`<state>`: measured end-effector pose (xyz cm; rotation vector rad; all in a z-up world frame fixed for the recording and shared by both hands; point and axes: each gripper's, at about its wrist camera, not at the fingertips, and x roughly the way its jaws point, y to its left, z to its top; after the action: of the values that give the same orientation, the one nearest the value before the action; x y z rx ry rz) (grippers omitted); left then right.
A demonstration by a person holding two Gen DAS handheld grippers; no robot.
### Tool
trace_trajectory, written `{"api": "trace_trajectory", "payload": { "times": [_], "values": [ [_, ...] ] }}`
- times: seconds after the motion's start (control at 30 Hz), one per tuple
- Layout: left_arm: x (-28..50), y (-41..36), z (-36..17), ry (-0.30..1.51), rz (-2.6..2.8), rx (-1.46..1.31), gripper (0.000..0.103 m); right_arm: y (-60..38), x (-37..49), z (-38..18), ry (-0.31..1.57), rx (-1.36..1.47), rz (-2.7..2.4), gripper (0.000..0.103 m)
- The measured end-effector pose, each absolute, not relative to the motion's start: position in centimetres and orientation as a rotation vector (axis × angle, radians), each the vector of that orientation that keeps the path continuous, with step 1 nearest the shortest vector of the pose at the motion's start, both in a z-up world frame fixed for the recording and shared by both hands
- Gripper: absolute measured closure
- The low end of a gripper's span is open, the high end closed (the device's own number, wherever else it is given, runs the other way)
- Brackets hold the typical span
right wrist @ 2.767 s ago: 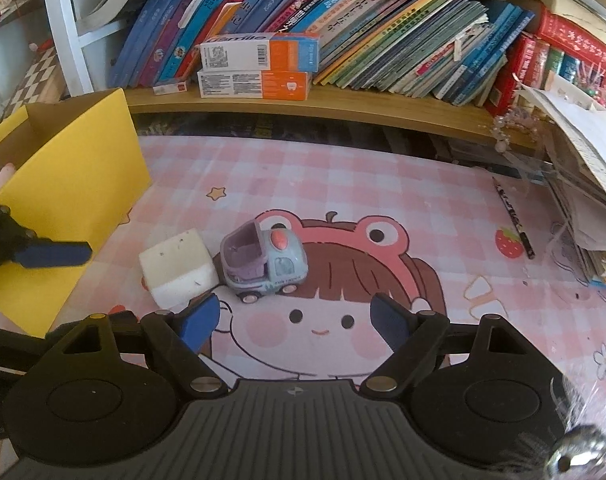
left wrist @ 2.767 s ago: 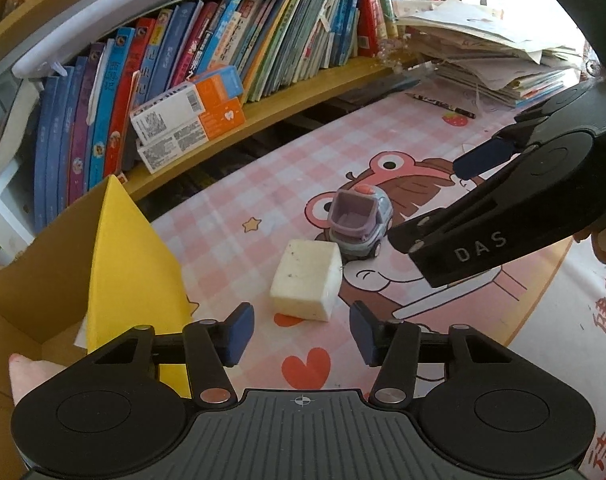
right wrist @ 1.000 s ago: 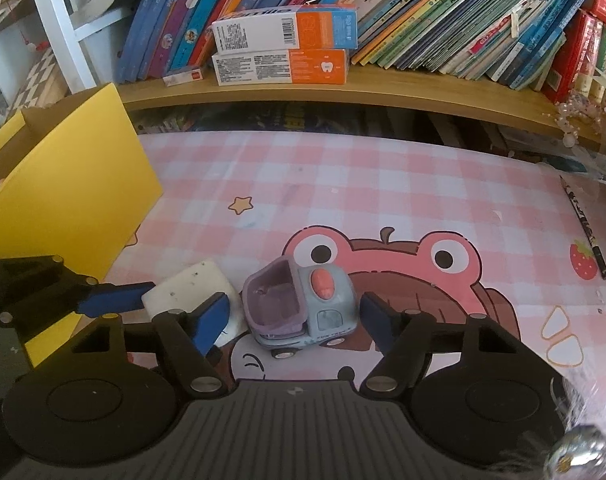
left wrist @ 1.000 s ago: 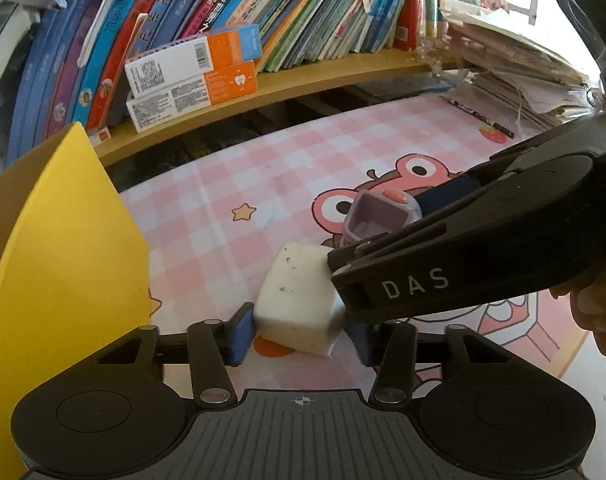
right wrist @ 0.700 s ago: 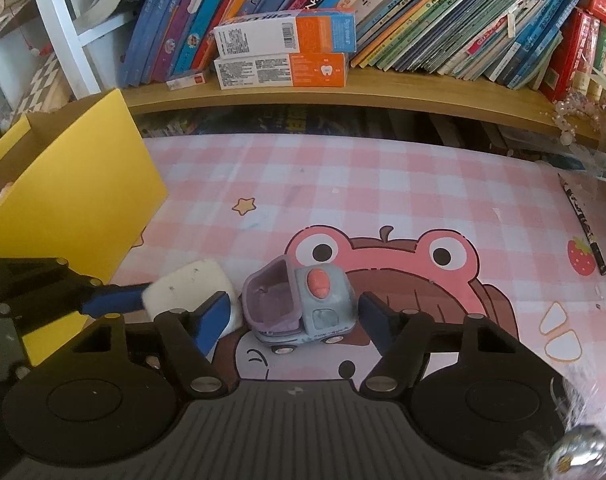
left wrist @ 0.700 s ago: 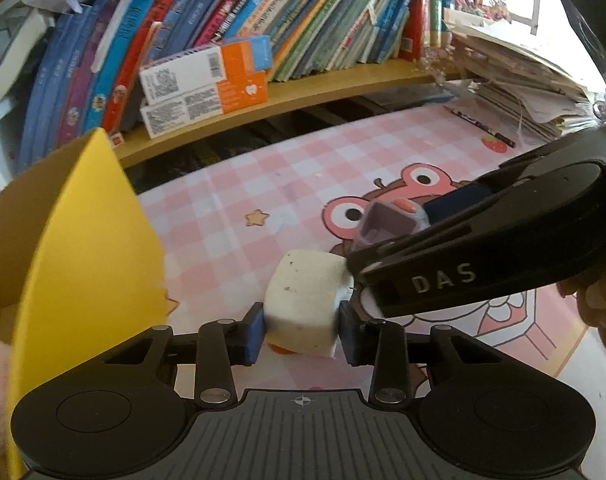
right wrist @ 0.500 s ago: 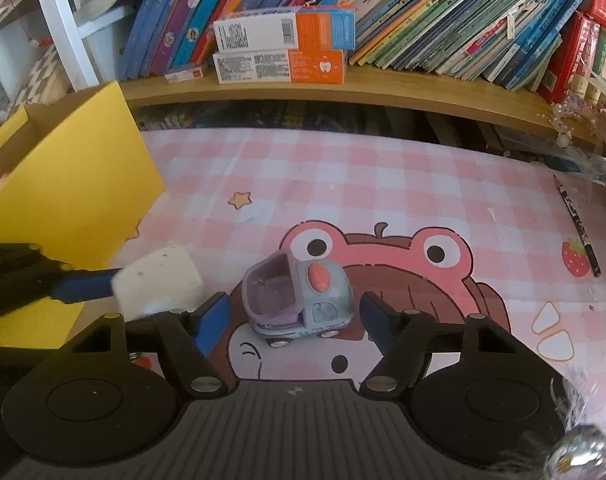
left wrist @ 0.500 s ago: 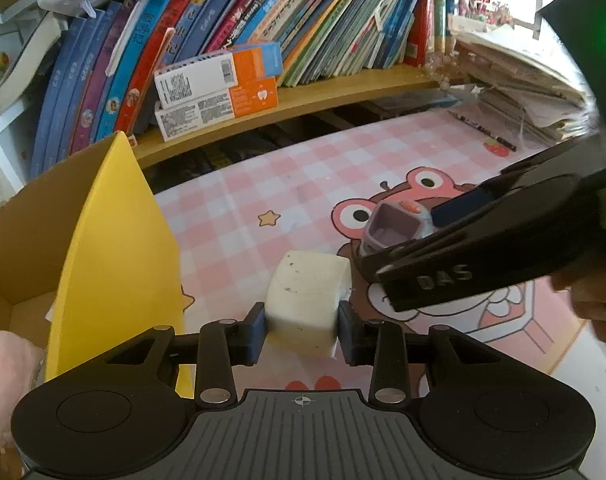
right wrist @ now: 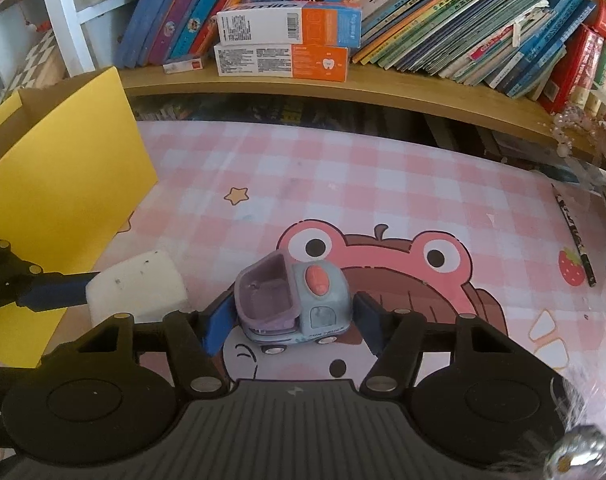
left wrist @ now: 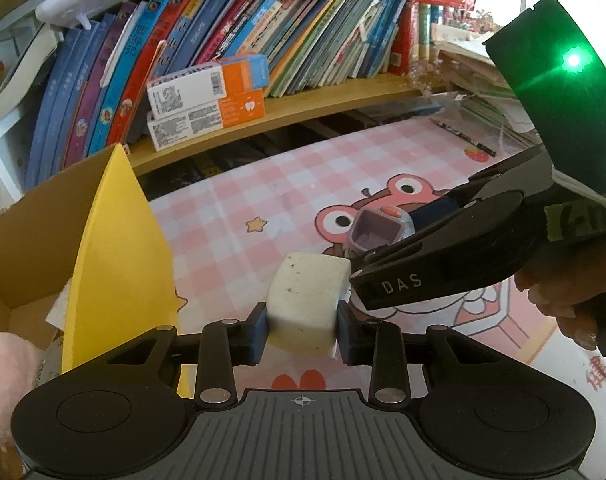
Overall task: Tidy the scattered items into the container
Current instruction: 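Close the left tool on the white eraser while the right tool grasps the toy car, then lift the eraser with the left tool while the right tool carries the car toward the box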
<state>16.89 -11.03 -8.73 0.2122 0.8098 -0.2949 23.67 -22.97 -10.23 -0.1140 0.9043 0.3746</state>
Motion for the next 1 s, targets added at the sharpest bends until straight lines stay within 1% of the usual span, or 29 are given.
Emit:
{"api": "trace_trajectory", "payload": {
  "times": [0.33, 0.67, 1.0],
  "values": [
    [14.2, -10.7, -6.0, 0.752, -0.332, 0.215, 0.071, -24.0, 20.5, -8.1, 0.875, -0.102, 0.352, 0.041],
    [9.4, -9.2, -2.8, 0.714, -0.368, 0.213, 0.071, -24.9, 14.6, -5.3, 0.841, -0.087, 0.332, 0.041],
    [6.0, -5.4, -0.9, 0.684, -0.341, 0.175, 0.072, -24.2, 10.2, -3.4, 0.812, -0.085, 0.309, 0.042]
  ]
}}
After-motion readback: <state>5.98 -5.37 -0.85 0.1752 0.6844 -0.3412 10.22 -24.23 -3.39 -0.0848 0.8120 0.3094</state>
